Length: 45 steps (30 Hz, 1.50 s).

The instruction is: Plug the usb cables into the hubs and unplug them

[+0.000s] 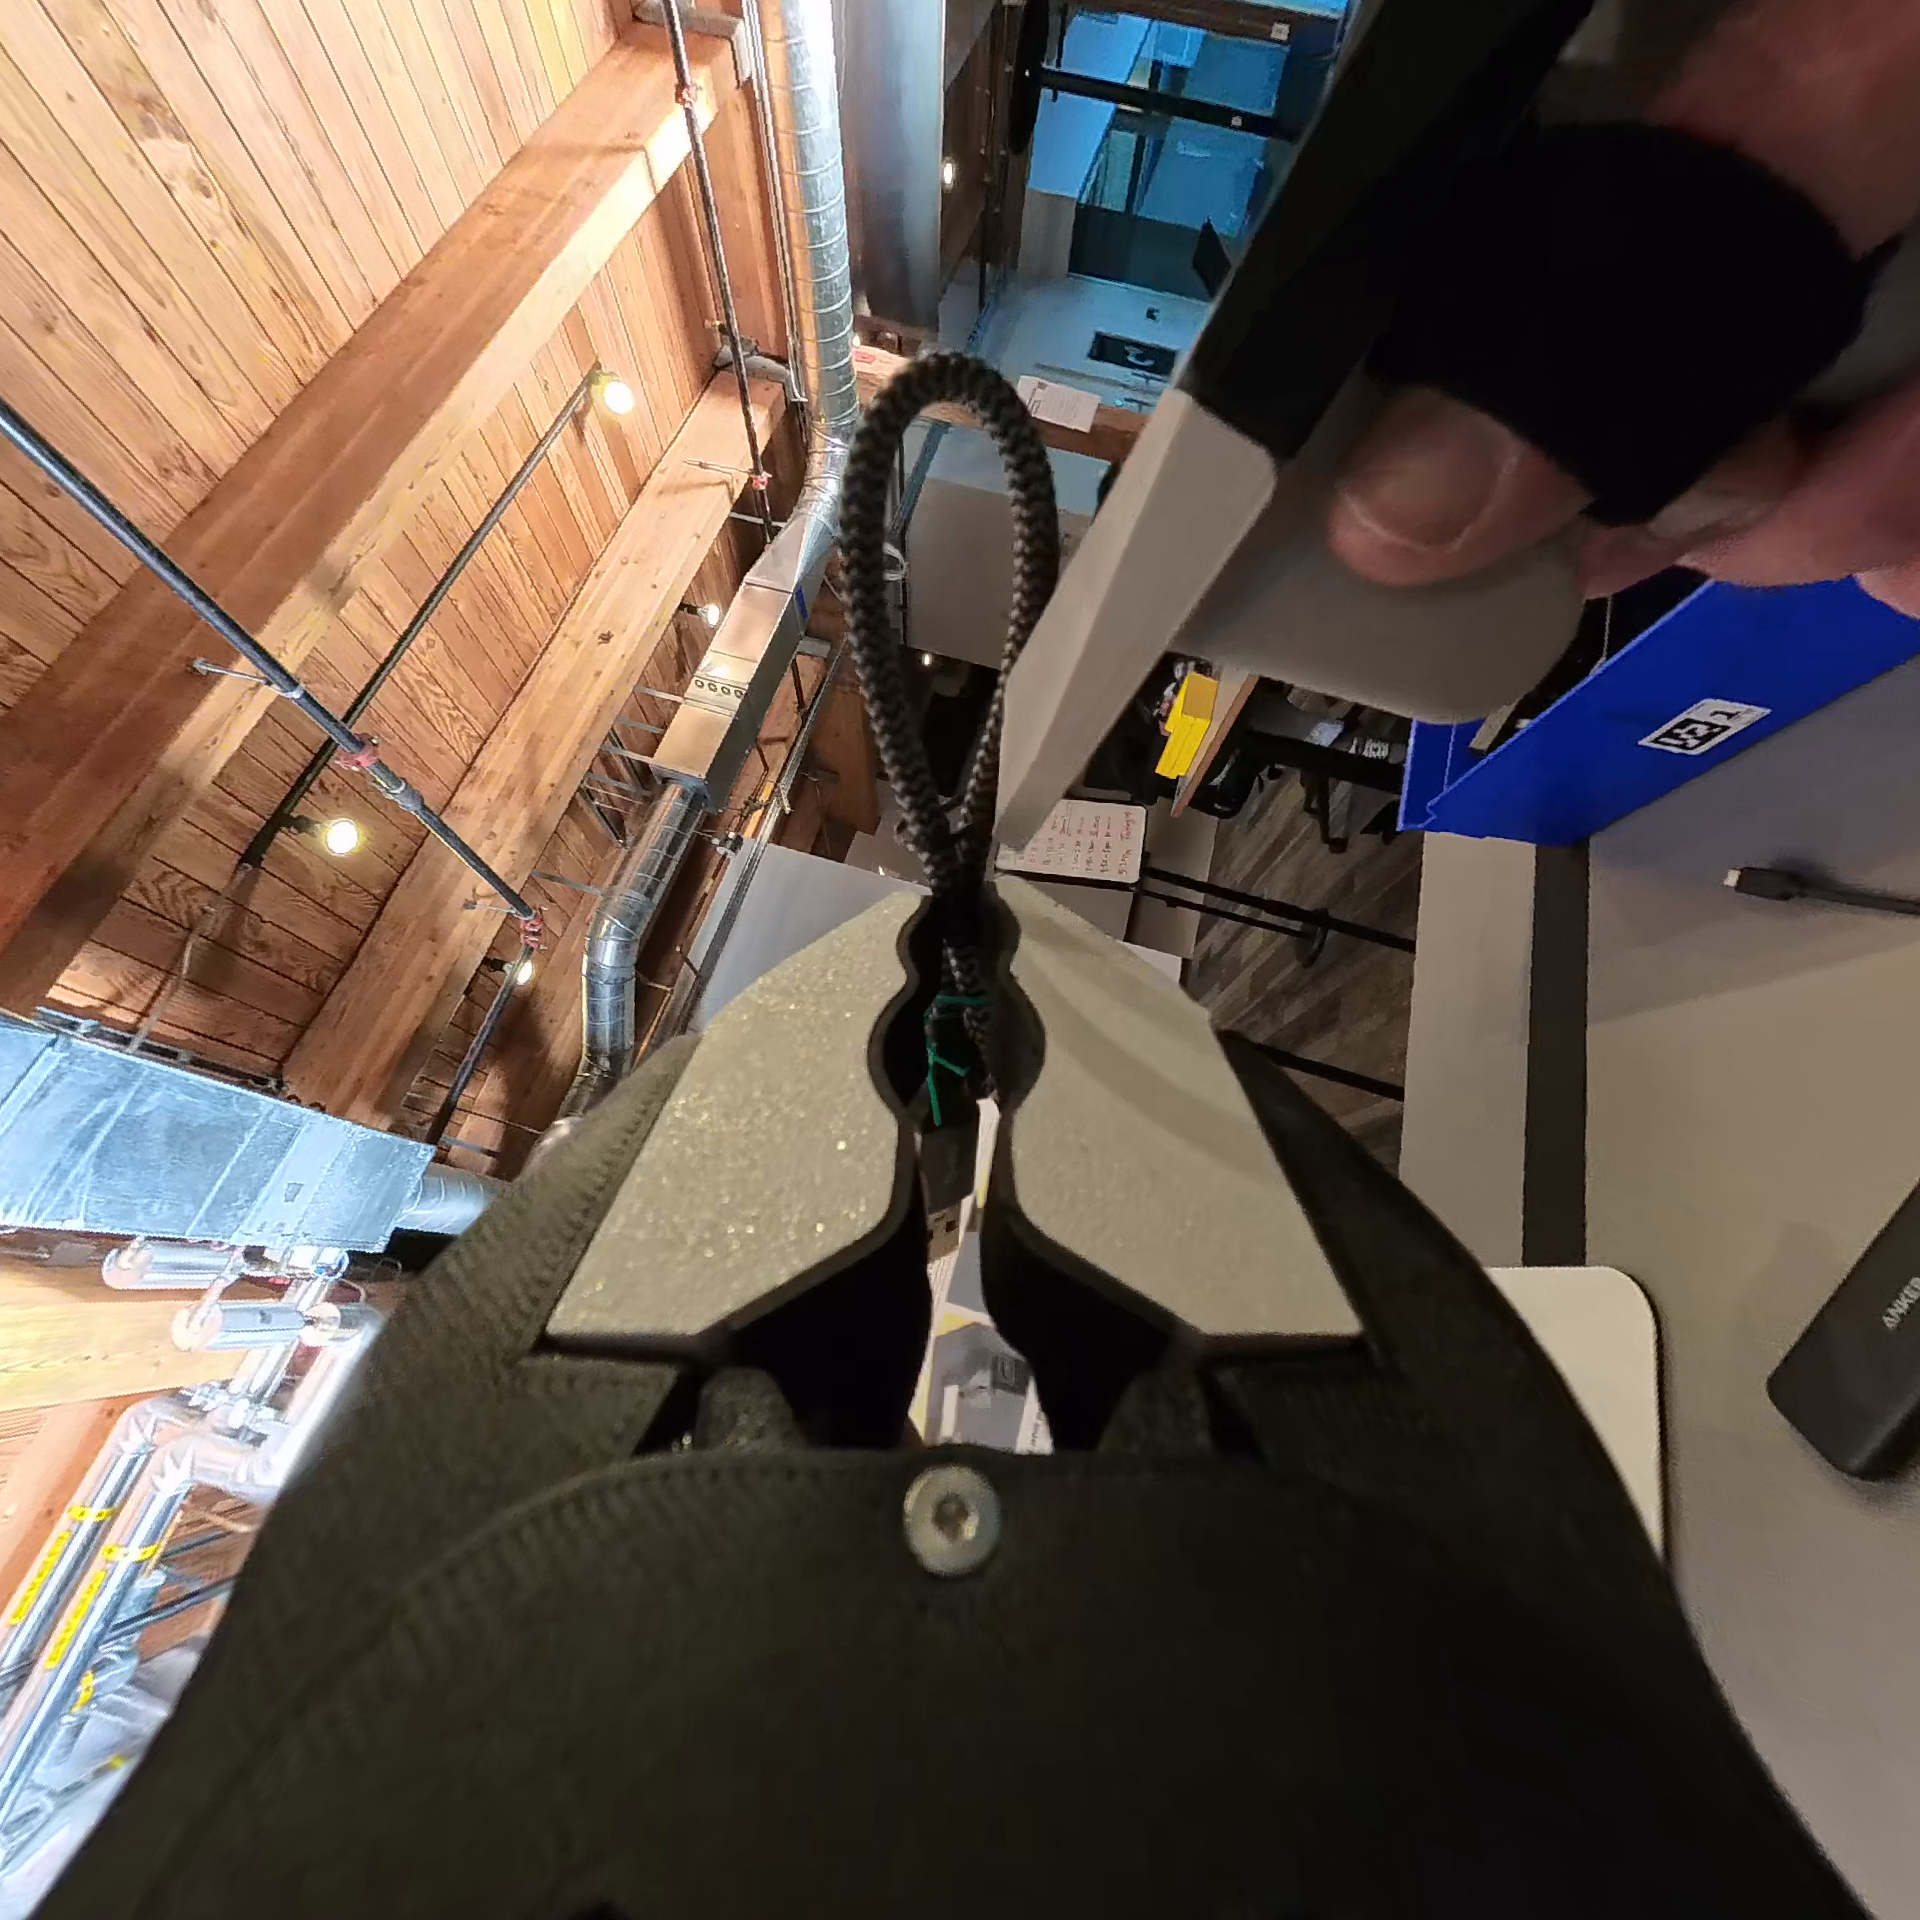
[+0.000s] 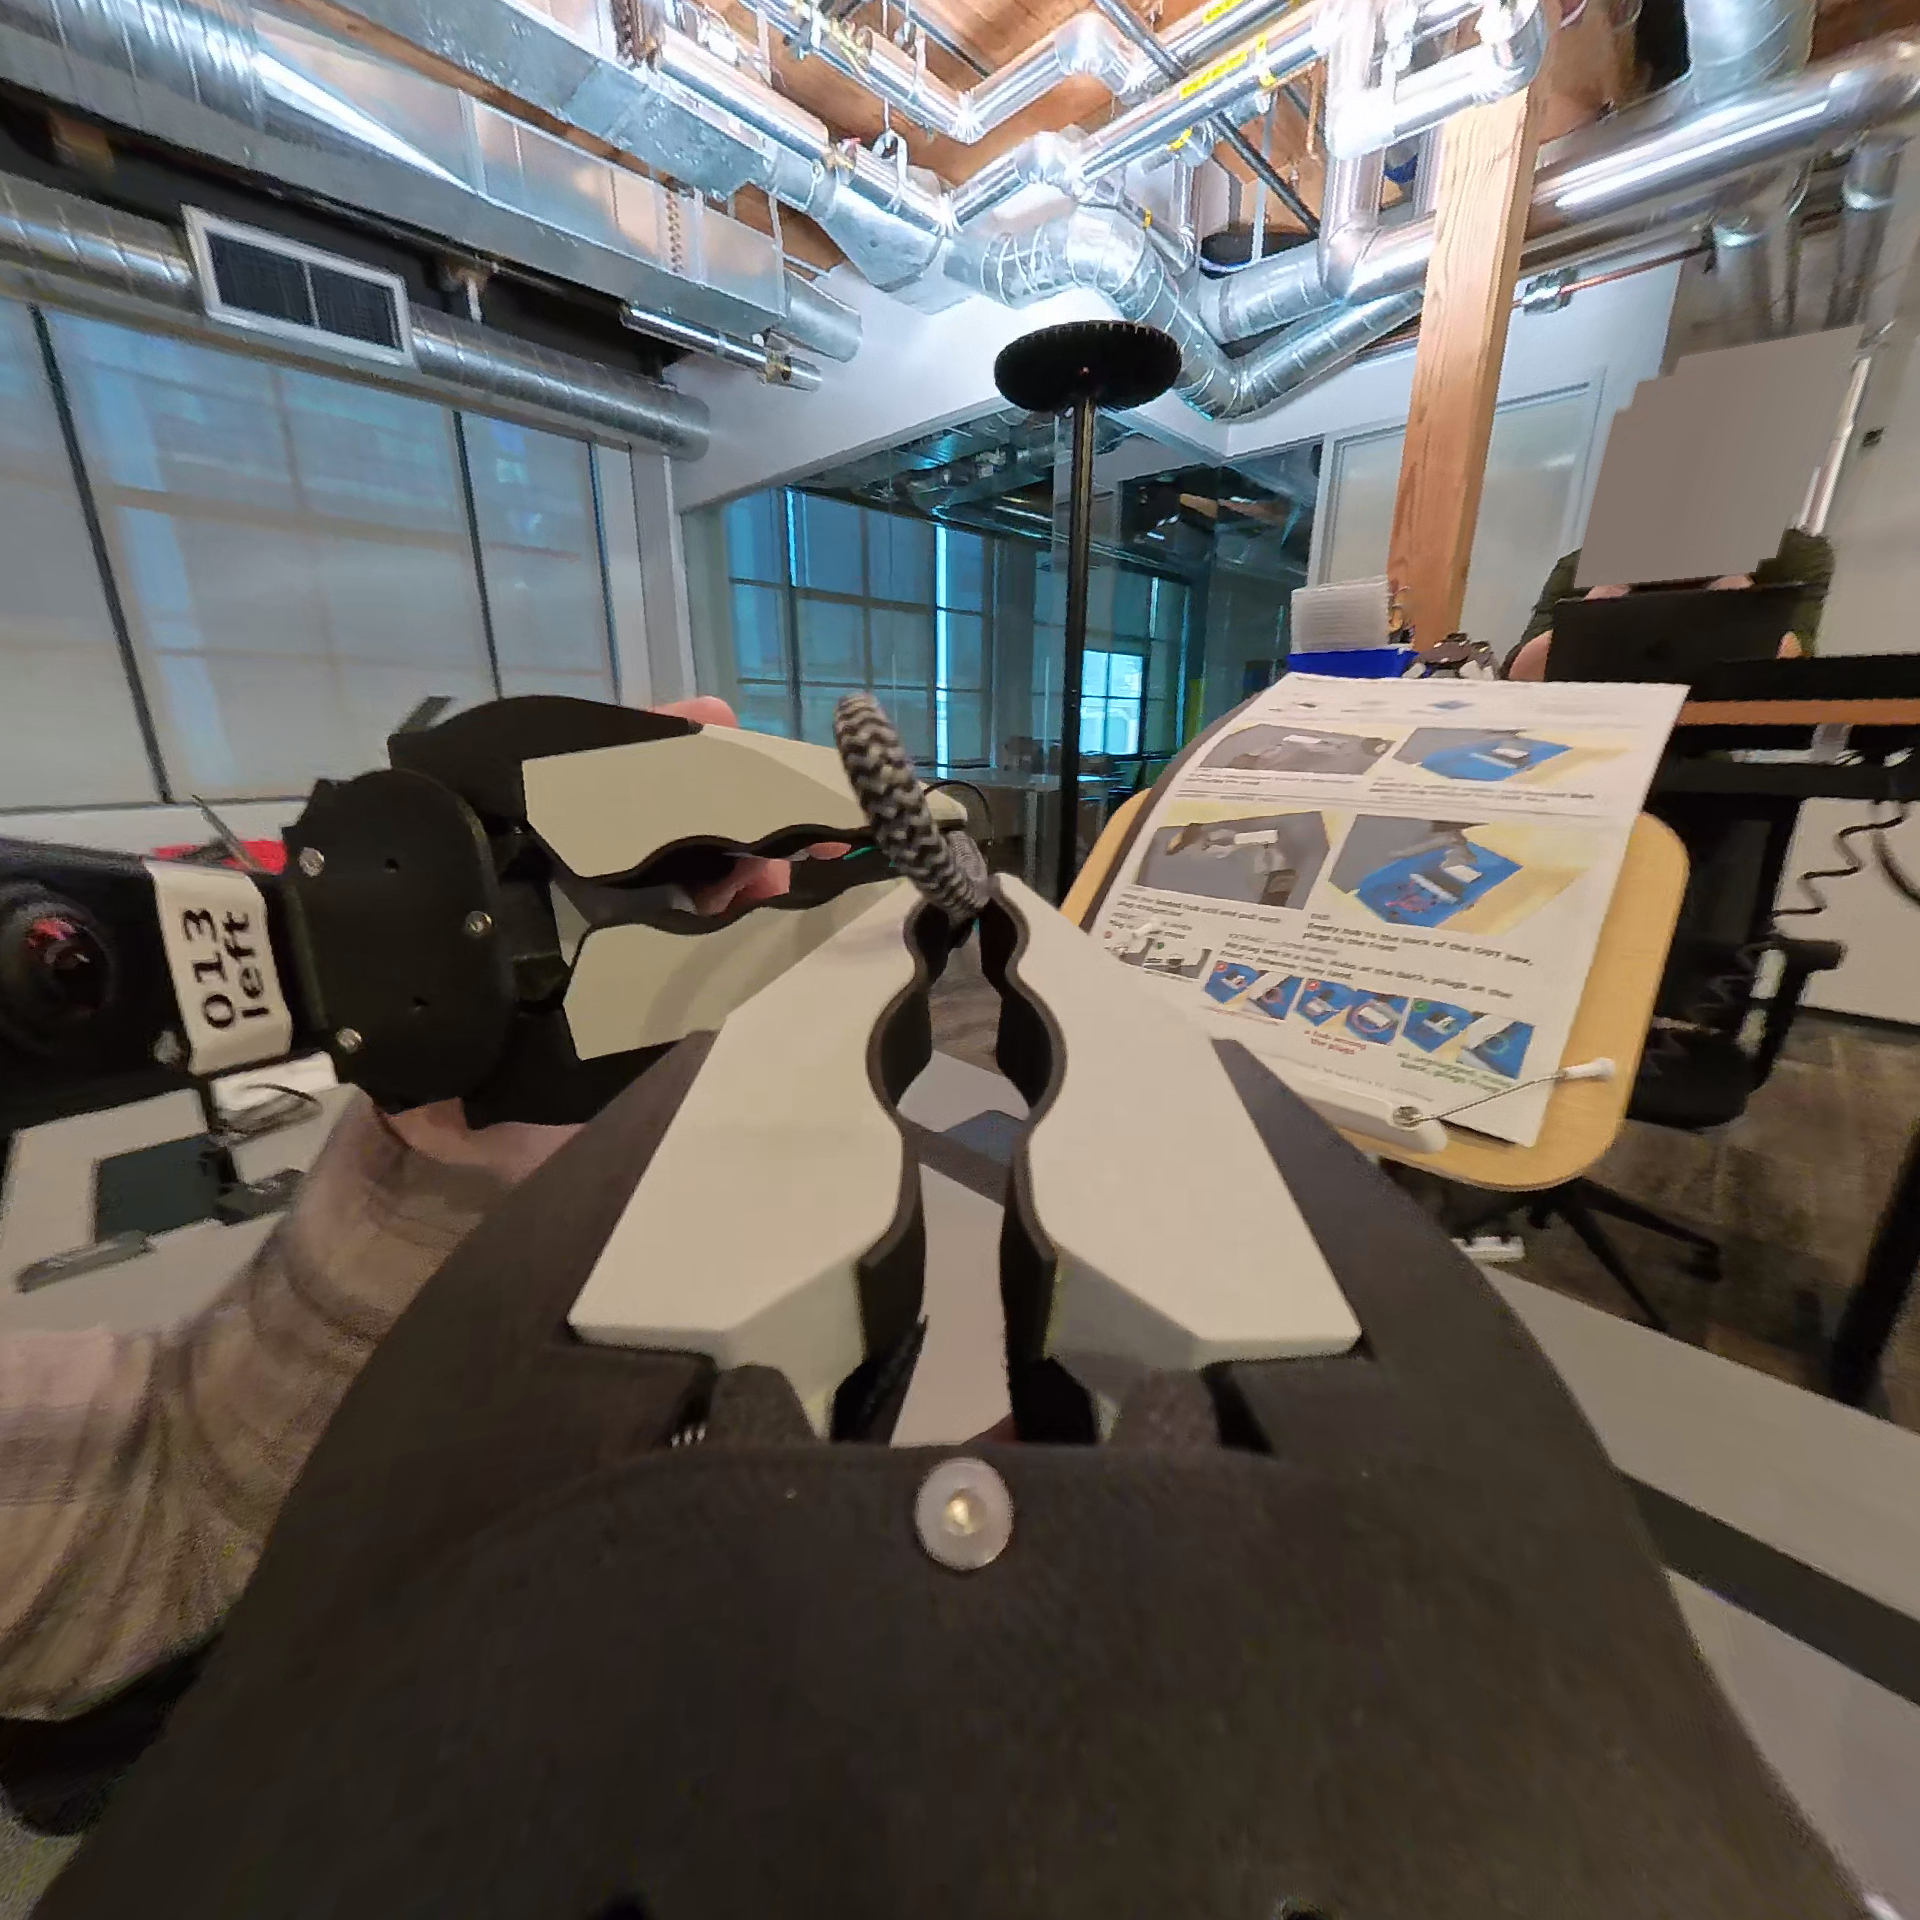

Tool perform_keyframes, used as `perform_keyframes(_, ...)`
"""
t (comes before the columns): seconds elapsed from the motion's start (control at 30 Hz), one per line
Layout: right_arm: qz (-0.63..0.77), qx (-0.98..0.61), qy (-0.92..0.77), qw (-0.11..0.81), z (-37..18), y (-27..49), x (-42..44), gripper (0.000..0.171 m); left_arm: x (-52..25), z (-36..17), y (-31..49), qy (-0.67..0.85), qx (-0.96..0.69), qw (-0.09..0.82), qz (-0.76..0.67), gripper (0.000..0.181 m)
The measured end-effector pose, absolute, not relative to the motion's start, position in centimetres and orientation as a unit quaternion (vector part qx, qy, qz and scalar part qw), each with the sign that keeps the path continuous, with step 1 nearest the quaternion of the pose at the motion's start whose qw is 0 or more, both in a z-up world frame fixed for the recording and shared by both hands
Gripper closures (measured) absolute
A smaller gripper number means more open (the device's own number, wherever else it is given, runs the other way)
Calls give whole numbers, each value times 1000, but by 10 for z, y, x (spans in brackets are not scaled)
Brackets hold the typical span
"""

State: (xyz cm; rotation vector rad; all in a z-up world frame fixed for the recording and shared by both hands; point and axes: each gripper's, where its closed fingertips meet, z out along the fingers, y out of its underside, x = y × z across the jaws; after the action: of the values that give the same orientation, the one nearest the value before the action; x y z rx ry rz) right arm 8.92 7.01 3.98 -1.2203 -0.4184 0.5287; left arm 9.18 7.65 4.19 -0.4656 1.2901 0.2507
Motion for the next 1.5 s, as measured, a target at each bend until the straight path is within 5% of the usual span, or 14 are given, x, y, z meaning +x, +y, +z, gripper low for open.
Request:
perform_keyframes(0.27,107,-556,-206,798,44,69,96,168,98,44,75,582,-241,774,62,175)
perform_keyframes(0.63,304,-505,-122,799,49,61,98,170,106,48,67,558,-263,787,4,174)
perform_keyframes(1.5,253,-475,-132,832,56,52,111,171,124,45,55,529,-330,760,-185,175)
